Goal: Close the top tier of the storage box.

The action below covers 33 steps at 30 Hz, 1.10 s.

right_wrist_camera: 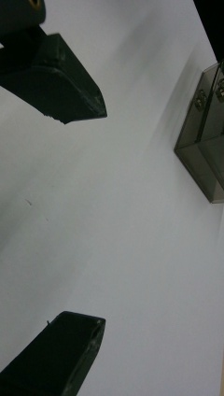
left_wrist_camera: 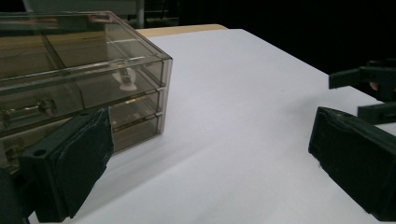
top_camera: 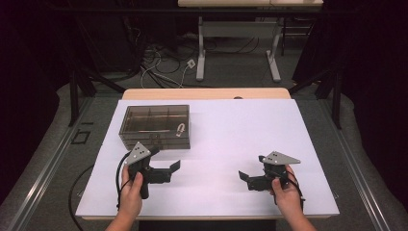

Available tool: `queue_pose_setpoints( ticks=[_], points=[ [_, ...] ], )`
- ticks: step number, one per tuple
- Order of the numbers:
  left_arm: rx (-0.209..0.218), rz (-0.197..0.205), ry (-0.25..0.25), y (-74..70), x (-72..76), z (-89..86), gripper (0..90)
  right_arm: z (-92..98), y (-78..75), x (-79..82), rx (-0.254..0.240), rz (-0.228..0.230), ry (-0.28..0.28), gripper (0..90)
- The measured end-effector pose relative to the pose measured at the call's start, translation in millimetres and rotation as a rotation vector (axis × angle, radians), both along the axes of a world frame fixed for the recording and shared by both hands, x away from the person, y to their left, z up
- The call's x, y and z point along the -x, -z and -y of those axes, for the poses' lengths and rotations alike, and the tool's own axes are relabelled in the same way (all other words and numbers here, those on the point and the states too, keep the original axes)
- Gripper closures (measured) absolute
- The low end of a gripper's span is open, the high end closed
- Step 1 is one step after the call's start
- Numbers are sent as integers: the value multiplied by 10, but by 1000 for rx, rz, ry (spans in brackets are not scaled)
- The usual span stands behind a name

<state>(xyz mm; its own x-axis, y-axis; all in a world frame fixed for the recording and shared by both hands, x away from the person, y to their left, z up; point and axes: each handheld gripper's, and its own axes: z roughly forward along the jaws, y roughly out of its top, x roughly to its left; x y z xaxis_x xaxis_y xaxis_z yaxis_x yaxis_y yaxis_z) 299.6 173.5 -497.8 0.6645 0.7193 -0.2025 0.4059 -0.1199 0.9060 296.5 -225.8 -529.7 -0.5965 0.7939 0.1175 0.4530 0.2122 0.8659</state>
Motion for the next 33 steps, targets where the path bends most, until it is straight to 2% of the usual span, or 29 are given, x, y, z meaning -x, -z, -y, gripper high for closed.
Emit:
queue_pose_setpoints(
  ticks=[10, 13, 20, 28, 32, 33],
  points=[
    [-45, 5, 75, 105, 130, -19, 5, -2, 5, 2, 1, 1, 0, 11],
    [-59, -2, 74, 148, 136, -39, 5, 0, 1, 6, 6, -8, -3, 10],
    [-48, -2, 73, 247, 129, -70, 5, 3, 9, 3, 5, -6, 1, 11],
    [-49, -43, 80, 402, 118, -56, 5, 1, 25, -4, 9, -5, -10, 11],
    [-64, -43, 92, 427, 106, -56, 5, -5, 31, -5, 15, -6, -17, 11],
    [-56, -48, 87, 432, 107, -54, 5, -7, 33, -2, 15, -9, -15, 11]
  ],
)
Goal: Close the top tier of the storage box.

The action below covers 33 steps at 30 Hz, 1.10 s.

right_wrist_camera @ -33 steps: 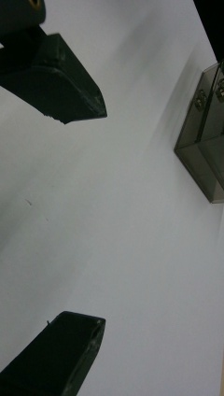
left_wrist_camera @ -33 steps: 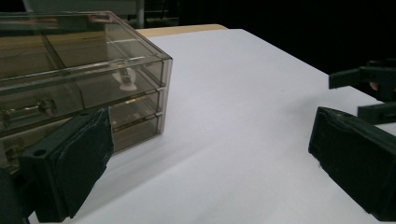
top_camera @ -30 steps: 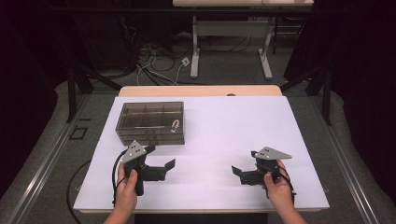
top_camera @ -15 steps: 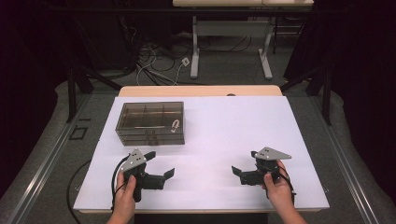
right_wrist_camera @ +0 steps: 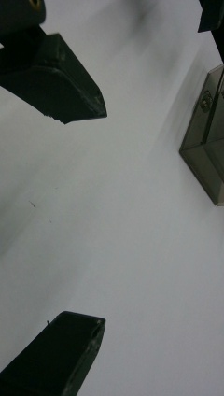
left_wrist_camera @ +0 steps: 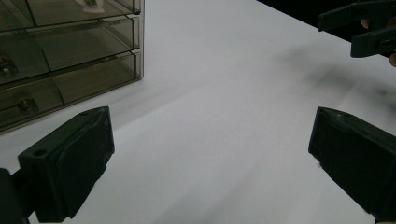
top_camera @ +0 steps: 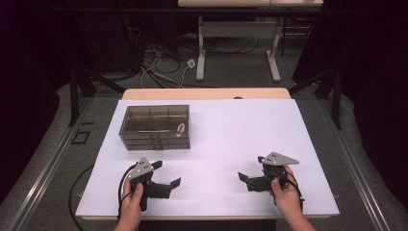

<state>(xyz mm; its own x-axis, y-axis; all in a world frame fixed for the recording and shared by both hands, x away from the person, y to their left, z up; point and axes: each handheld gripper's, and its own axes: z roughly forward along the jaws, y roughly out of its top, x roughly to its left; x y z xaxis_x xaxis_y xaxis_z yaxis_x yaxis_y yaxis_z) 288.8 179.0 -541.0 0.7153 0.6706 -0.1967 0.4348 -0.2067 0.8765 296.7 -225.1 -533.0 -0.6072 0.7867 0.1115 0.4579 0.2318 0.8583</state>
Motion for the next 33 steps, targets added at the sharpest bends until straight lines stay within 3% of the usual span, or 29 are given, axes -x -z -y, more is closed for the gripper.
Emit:
queue_pose_setpoints(
  ticks=[7, 17, 33],
  points=[
    [20, -8, -5, 31, -11, -25, 5, -2, 13, 2, -3, 2, 2, 10],
    [-3, -11, -1, 58, -28, -42, 5, -6, 28, 5, 12, -13, -1, 10],
    [0, -27, 2, 79, -47, -32, 5, 11, 47, 5, 5, -3, 12, 12]
  ],
)
